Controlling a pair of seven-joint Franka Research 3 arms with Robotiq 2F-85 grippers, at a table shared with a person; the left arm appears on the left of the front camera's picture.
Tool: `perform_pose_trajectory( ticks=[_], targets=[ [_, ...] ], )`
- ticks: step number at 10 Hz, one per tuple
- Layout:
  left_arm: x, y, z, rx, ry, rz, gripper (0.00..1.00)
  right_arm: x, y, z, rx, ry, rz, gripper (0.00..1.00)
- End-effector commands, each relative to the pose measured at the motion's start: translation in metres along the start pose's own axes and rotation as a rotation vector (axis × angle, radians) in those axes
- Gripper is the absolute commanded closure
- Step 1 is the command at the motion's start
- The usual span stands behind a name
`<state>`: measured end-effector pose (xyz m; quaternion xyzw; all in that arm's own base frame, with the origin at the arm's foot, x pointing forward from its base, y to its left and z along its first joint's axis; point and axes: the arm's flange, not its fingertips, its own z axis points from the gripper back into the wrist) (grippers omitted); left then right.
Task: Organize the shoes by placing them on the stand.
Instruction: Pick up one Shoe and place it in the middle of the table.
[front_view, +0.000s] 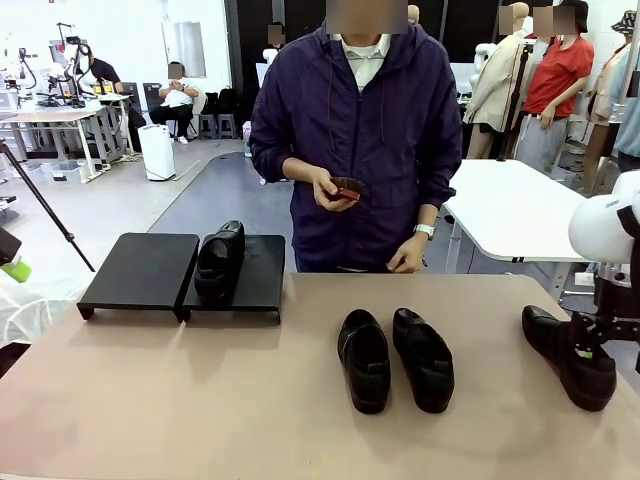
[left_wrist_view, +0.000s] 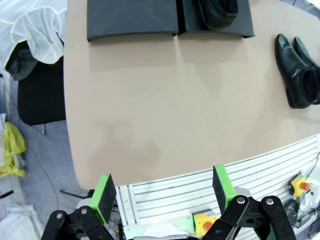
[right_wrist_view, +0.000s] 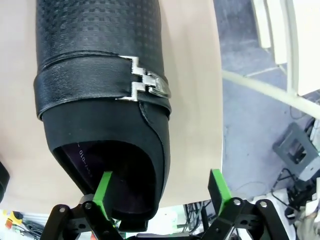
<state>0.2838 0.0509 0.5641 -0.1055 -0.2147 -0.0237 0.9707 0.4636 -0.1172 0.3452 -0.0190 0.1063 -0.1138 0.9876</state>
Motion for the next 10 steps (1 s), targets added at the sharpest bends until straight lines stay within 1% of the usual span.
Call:
perform_pose_trajectory(
  ticks=[1, 10],
  targets=[
    [-0.002, 0.0022, 0.0001, 0.012, 0.009, -0.004, 0.0, -0.0057, -0.0028, -0.0033, 0.021, -0.027, 0.024, 1.0],
    [-0.002, 0.0022, 0.0001, 0.012, 0.009, -0.004, 0.0, -0.0044, -0.0037, -0.0003, 0.037, -0.038, 0.04, 1.0]
  ],
)
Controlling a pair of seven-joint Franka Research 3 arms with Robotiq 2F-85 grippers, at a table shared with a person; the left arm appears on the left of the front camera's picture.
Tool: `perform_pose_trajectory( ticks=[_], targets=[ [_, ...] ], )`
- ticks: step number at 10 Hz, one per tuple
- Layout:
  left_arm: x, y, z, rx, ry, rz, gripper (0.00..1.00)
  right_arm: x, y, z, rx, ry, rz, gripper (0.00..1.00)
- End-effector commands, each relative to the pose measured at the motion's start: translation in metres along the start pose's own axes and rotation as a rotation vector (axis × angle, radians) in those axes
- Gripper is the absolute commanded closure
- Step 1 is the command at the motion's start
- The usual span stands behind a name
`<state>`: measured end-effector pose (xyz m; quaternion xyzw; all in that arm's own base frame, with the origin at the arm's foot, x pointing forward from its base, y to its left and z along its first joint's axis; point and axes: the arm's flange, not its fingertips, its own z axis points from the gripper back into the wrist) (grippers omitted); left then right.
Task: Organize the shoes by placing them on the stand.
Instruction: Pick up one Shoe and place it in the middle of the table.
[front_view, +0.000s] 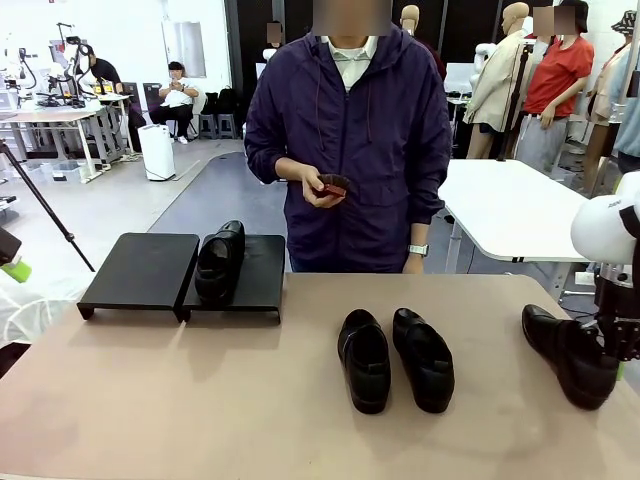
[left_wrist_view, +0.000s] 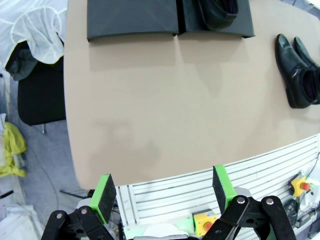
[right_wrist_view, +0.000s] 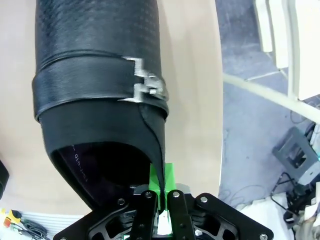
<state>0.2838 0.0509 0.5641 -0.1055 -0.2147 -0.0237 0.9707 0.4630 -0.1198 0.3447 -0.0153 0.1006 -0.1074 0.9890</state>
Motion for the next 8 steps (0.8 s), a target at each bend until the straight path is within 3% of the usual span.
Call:
perform_pose_trajectory(
  ticks=[1, 3, 5, 8],
  targets=[
    [-0.002, 0.002, 0.0, 0.012, 0.009, -0.004, 0.0, -0.005, -0.001, 0.001, 0.034, -0.03, 0.03, 1.0],
    [-0.002, 0.002, 0.0, 0.012, 0.009, -0.004, 0.0, -0.009, -0.001, 0.009, 0.044, -0.04, 0.048, 1.0],
    [-0.002, 0.002, 0.0, 0.012, 0.009, -0.004, 0.0, -0.027, -0.011, 0.057, 0.056, -0.092, 0.073, 1.0],
    [-0.002, 0.002, 0.0, 0.012, 0.009, -0.004, 0.0, -0.112, -0.032, 0.159, 0.077, -0.179, 0.061, 1.0]
  ],
)
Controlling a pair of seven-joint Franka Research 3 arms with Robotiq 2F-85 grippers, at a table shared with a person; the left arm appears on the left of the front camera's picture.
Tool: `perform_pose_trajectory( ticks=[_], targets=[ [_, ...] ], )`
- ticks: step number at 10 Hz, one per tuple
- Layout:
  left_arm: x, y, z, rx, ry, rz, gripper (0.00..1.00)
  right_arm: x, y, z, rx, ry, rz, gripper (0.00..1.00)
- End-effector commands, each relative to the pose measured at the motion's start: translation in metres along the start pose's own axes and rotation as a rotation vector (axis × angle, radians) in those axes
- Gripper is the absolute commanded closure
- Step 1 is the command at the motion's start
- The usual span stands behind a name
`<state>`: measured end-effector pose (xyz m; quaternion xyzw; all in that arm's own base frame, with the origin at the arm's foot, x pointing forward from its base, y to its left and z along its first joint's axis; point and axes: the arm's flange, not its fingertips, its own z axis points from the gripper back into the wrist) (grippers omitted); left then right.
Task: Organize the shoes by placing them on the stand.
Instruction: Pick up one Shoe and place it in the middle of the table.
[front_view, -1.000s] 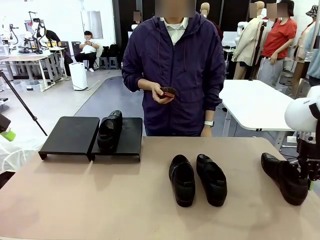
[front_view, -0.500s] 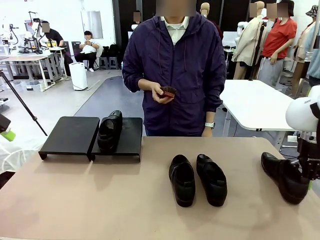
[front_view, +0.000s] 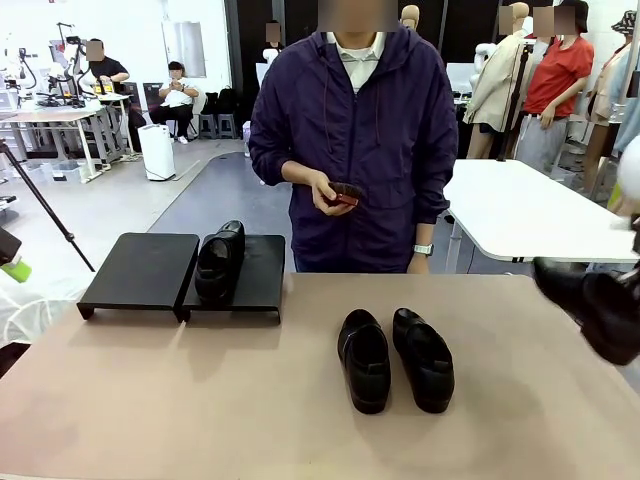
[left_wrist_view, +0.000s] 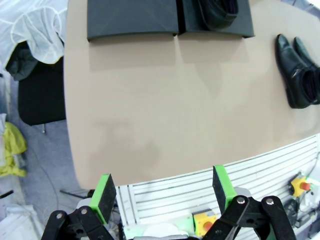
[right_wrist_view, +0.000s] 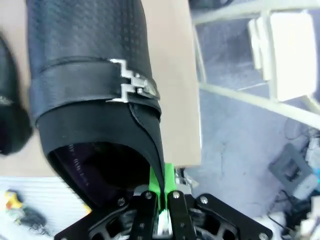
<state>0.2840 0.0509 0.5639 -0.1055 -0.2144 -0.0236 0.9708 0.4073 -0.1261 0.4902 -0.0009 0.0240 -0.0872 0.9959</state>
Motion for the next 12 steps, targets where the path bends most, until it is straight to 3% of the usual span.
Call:
perform_pose_trajectory(
  ticks=[1, 3, 4, 5, 9, 12],
  targets=[
    [-0.002, 0.002, 0.0, 0.012, 0.008, -0.004, 0.0, -0.054, -0.006, 0.051, 0.05, -0.024, -0.021, 1.0],
    [-0.002, 0.002, 0.0, 0.012, 0.008, -0.004, 0.0, -0.103, -0.015, 0.058, 0.077, -0.121, -0.12, 1.0],
    [-0.002, 0.002, 0.0, 0.012, 0.008, -0.004, 0.0, -0.107, -0.02, 0.05, 0.111, -0.143, -0.134, 1.0],
    [-0.002, 0.002, 0.0, 0.012, 0.008, -0.004, 0.0, -0.09, -0.015, 0.073, 0.042, -0.06, -0.056, 1.0],
    [-0.002, 0.002, 0.0, 0.012, 0.008, -0.004, 0.0, -0.1, -0.016, 0.063, 0.052, -0.056, -0.072, 1.0],
    [-0.002, 0.002, 0.0, 0.012, 0.008, -0.004, 0.0, -0.158, 0.092, 0.061, 0.056, -0.083, -0.119, 1.0]
  ],
)
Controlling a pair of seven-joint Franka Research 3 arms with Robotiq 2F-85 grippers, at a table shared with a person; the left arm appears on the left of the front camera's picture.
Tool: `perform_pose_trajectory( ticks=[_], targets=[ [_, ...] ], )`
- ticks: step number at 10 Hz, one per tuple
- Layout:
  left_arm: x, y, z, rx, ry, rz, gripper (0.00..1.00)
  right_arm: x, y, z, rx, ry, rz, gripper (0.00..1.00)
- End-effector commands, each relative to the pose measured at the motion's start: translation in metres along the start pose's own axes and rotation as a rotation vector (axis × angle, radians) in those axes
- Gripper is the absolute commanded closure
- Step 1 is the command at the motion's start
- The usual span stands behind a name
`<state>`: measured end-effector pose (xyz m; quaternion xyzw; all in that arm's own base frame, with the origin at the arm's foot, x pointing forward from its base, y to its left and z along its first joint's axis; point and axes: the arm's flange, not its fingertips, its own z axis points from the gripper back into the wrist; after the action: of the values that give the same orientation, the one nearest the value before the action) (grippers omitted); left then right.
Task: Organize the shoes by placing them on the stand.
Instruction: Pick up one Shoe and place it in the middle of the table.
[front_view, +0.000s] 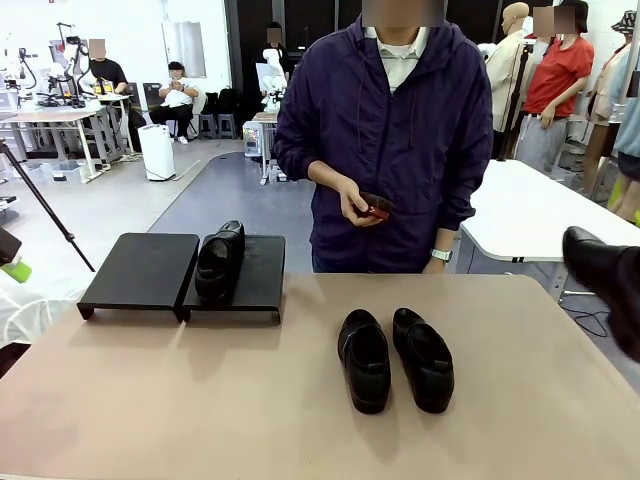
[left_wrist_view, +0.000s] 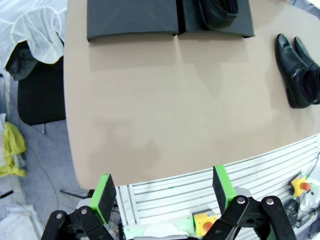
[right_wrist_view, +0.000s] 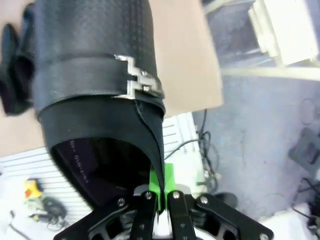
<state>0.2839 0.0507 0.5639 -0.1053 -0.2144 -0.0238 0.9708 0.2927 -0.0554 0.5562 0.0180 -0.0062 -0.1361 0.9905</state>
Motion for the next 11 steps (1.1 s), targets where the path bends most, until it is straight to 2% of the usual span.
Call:
perform_pose_trajectory(
  ticks=[1, 3, 6, 8, 9, 11],
  targets=[
    [-0.002, 0.002, 0.0, 0.012, 0.008, -0.004, 0.0, -0.062, 0.074, 0.0, 0.014, -0.067, 0.007, 1.0],
    [-0.002, 0.002, 0.0, 0.012, 0.008, -0.004, 0.0, -0.109, 0.154, -0.004, 0.062, -0.1, 0.031, 1.0],
    [-0.002, 0.002, 0.0, 0.012, 0.008, -0.004, 0.0, -0.143, 0.275, -0.024, 0.117, -0.091, 0.213, 1.0],
    [-0.002, 0.002, 0.0, 0.012, 0.008, -0.004, 0.0, -0.144, 0.35, -0.045, 0.131, -0.018, 0.213, 1.0],
    [-0.002, 0.002, 0.0, 0.012, 0.008, -0.004, 0.0, -0.137, 0.382, -0.056, 0.117, 0.001, 0.142, 1.0],
    [-0.002, 0.002, 0.0, 0.012, 0.008, -0.004, 0.0, -0.125, 0.421, -0.076, 0.089, 0.022, 0.154, 1.0]
  ],
)
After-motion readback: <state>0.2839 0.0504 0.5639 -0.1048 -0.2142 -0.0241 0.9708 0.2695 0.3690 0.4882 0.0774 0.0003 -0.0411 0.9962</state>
